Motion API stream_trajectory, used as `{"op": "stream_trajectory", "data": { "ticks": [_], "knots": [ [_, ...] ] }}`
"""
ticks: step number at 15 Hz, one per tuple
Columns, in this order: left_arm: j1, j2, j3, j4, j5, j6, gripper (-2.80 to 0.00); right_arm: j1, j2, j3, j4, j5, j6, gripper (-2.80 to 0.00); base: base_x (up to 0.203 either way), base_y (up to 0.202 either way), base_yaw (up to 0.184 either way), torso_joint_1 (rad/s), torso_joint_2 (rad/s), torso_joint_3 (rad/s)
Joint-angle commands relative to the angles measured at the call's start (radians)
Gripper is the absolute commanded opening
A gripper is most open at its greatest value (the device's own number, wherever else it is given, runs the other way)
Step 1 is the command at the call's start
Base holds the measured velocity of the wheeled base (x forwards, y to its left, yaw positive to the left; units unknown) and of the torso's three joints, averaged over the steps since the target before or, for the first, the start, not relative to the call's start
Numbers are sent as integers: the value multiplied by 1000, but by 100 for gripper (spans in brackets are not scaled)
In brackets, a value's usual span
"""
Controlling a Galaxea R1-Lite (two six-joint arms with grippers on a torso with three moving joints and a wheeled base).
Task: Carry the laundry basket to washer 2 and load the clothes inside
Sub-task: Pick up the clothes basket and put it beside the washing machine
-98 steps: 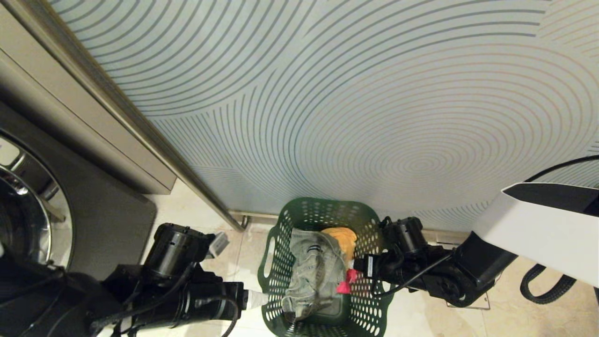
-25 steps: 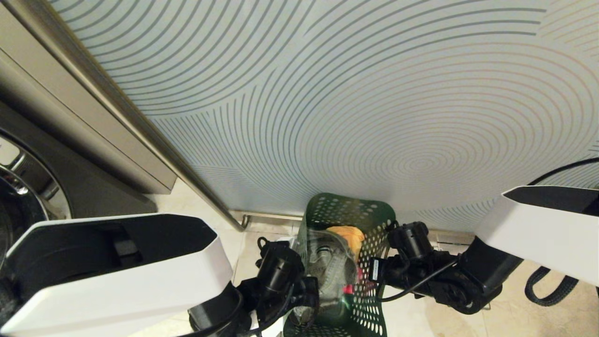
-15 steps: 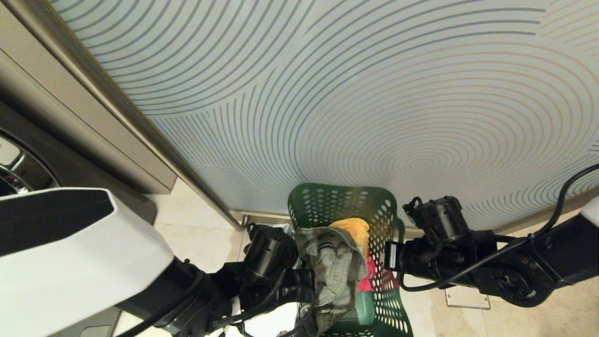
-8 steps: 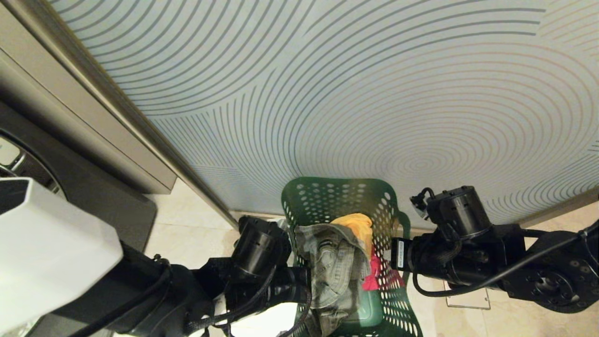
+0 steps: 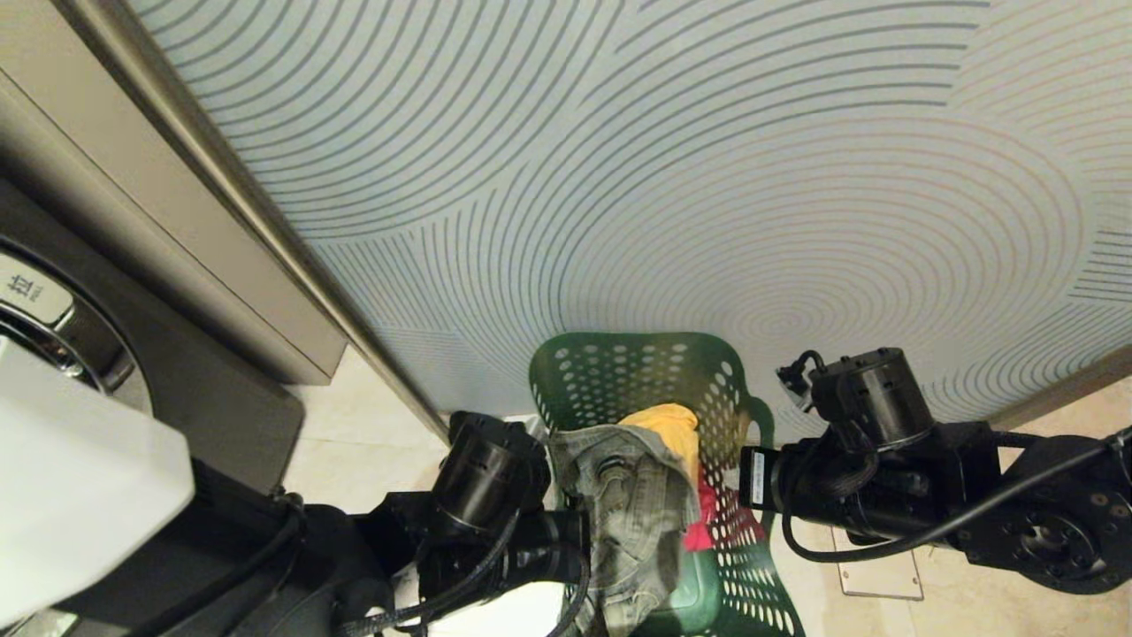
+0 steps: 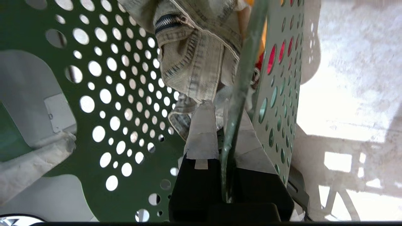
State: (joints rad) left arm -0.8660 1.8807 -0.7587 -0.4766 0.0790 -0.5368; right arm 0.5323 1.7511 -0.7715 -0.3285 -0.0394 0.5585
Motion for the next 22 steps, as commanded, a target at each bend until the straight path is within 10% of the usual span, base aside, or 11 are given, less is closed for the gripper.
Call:
{"op": "stream_trajectory", "data": {
  "ticks": [1, 22],
  "knots": [
    [-1, -26, 19, -3, 1, -3, -280, 3, -4, 0, -1, -1, 3, -280, 0, 0, 0, 1, 2, 198],
    [-39, -77, 59, 33, 2, -5, -280, 8, -30, 35, 39, -25, -35, -280, 0, 0, 0, 2, 3, 202]
  ]
}}
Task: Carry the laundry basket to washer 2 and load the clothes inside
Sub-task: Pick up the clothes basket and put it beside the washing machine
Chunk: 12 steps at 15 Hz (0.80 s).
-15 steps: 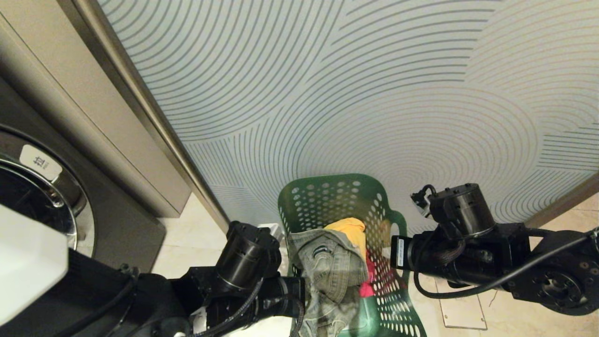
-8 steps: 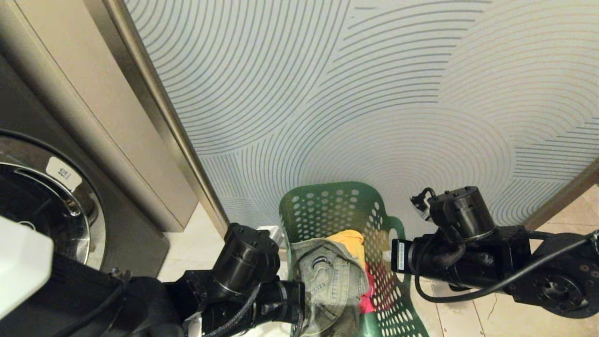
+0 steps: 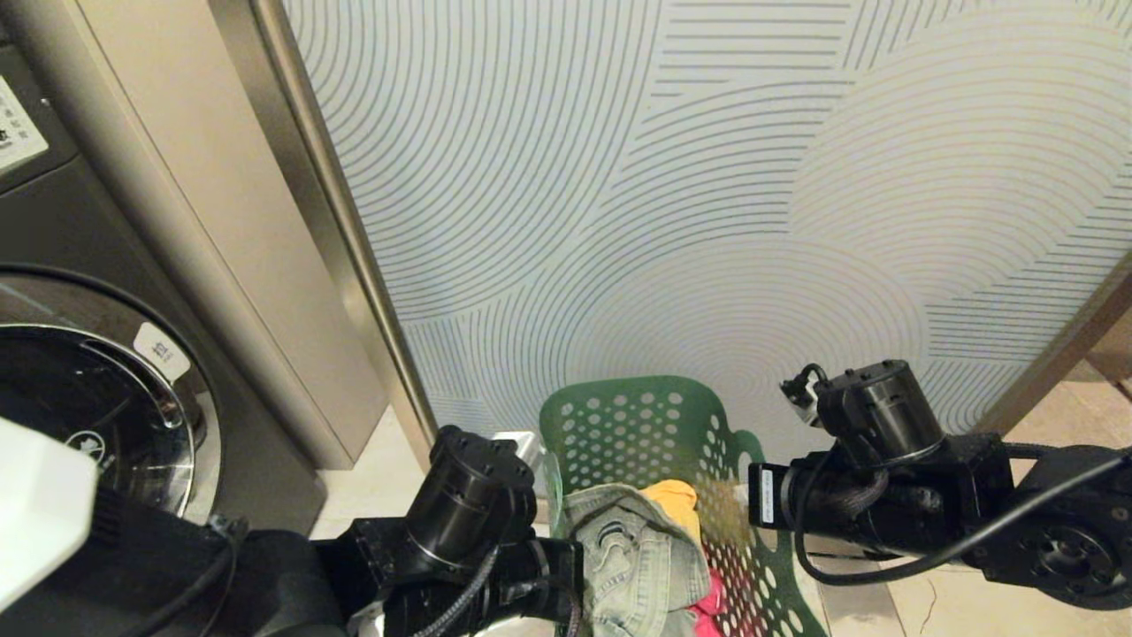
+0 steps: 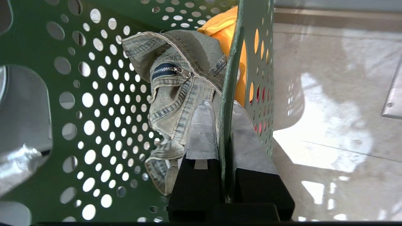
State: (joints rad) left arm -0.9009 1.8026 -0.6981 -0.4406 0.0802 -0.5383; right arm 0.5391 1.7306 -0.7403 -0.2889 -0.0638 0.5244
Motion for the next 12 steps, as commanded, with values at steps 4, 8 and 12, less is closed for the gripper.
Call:
{"op": "stream_trajectory", "data": {
  "ticks": [4, 8, 12],
  "knots": [
    [-25, 1, -2, -4, 1, -5, -280, 1, -23, 9, -1, -4, -11, -280, 0, 0, 0, 1, 0, 205],
    [-37, -7, -5, -9, 1, -5, -280, 1, -34, 12, -1, -5, -31, -280, 0, 0, 0, 5, 2, 165],
    [-72, -23, -7, -9, -7, -6, -280, 1, -48, 15, -6, -5, -44, -280, 0, 0, 0, 3, 1, 22]
  ]
}}
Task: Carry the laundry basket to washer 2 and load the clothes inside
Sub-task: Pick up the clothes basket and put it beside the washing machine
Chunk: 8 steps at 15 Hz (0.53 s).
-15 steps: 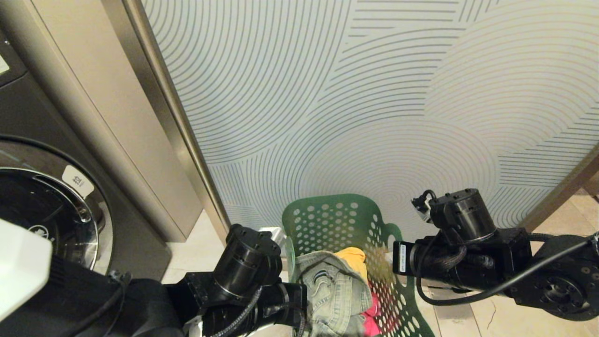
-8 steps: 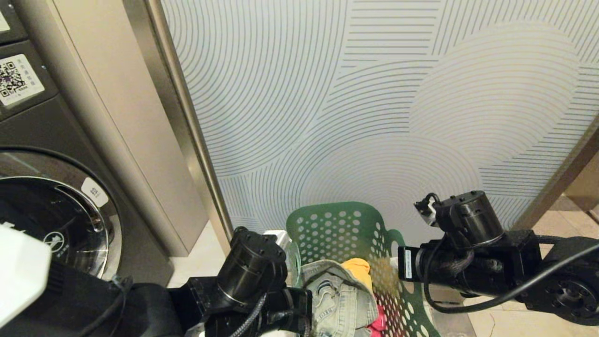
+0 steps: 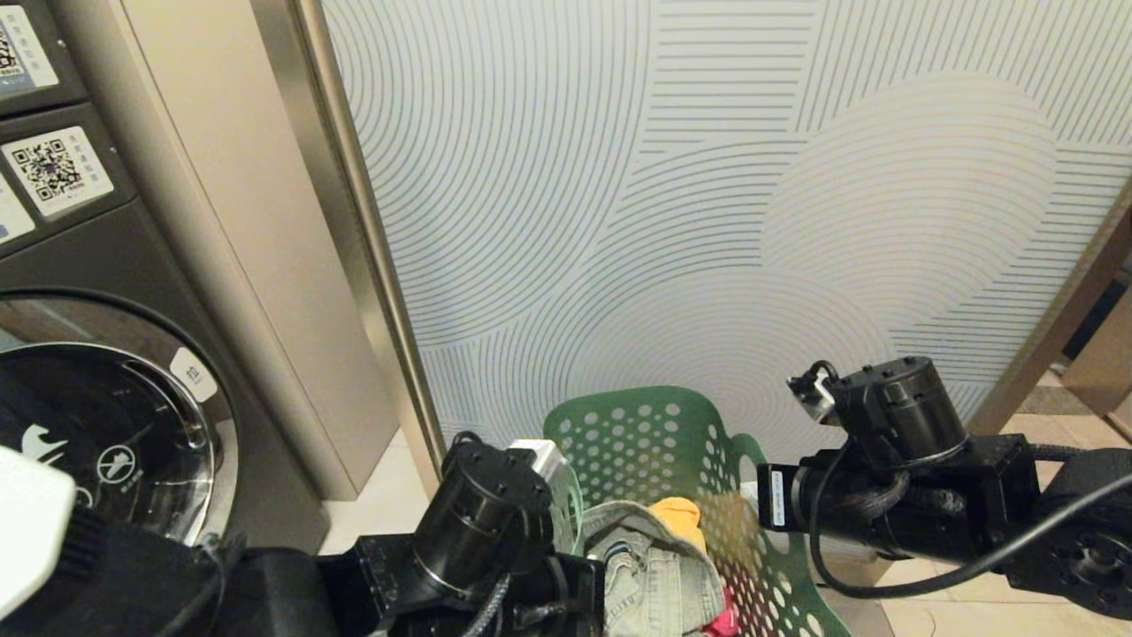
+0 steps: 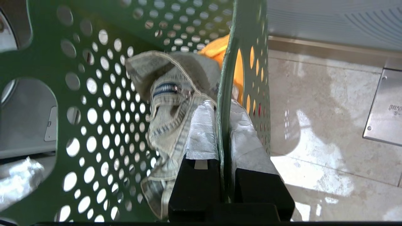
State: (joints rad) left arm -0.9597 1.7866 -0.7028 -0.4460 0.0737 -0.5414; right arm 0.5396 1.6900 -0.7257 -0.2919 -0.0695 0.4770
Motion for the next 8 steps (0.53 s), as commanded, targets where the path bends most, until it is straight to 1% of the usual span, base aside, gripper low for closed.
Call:
{"op": "stream_trajectory", "data": {
  "ticks": [1, 8],
  "knots": [
    [-19, -9, -6, -3, -2, -3, -280, 0, -9, -1, -3, 0, 3, -280, 0, 0, 0, 0, 0, 0],
    [-31, -13, -4, -3, -2, -3, -280, 0, -30, 11, -3, 0, 6, -280, 0, 0, 0, 0, 0, 0]
  ]
}}
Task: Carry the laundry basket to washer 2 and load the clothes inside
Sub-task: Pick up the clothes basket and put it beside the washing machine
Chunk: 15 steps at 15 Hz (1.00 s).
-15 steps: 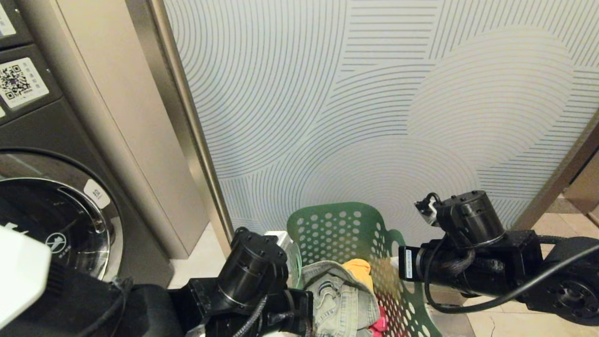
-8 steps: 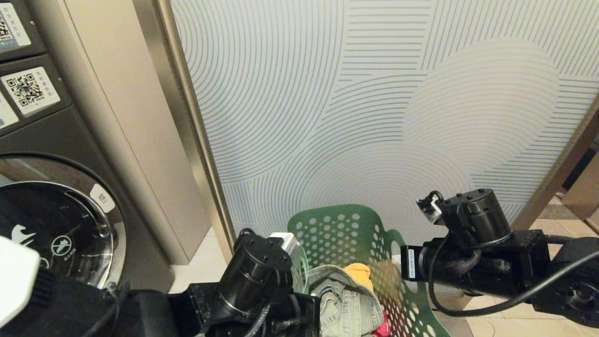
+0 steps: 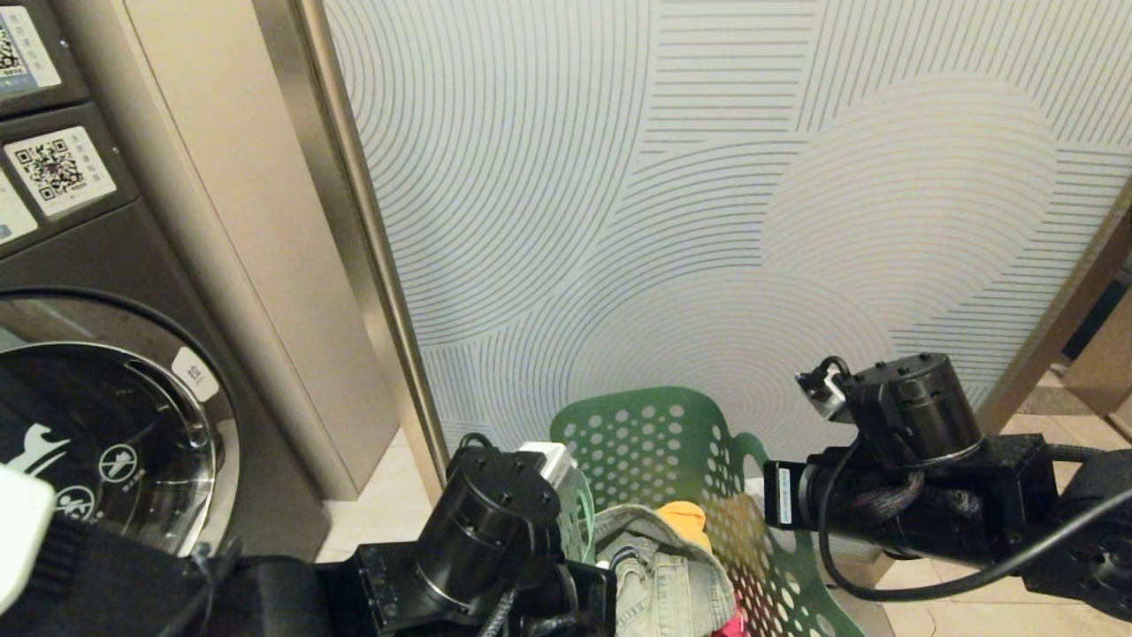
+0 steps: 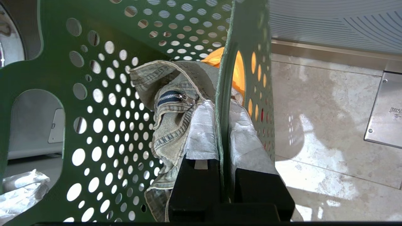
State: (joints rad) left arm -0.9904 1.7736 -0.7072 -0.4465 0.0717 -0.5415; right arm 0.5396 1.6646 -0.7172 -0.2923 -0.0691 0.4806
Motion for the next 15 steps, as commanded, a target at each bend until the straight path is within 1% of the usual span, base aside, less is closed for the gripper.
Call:
{"op": "stream_trajectory", "data": {
  "ticks": [1, 3, 15],
  "knots": [
    [-1, 0, 0, -3, 2, -3, -280, 0, -5, 2, -2, 0, 3, -280, 0, 0, 0, 0, 0, 0],
    [-1, 3, 0, -4, 2, -3, -280, 0, -5, 6, -2, 0, 3, -280, -3, -2, 112, 4, 2, 0],
    [1, -2, 9, -4, 2, -5, -280, -1, -3, 10, -4, 0, 3, -280, 1, -8, 175, 1, 1, 1]
  ]
}}
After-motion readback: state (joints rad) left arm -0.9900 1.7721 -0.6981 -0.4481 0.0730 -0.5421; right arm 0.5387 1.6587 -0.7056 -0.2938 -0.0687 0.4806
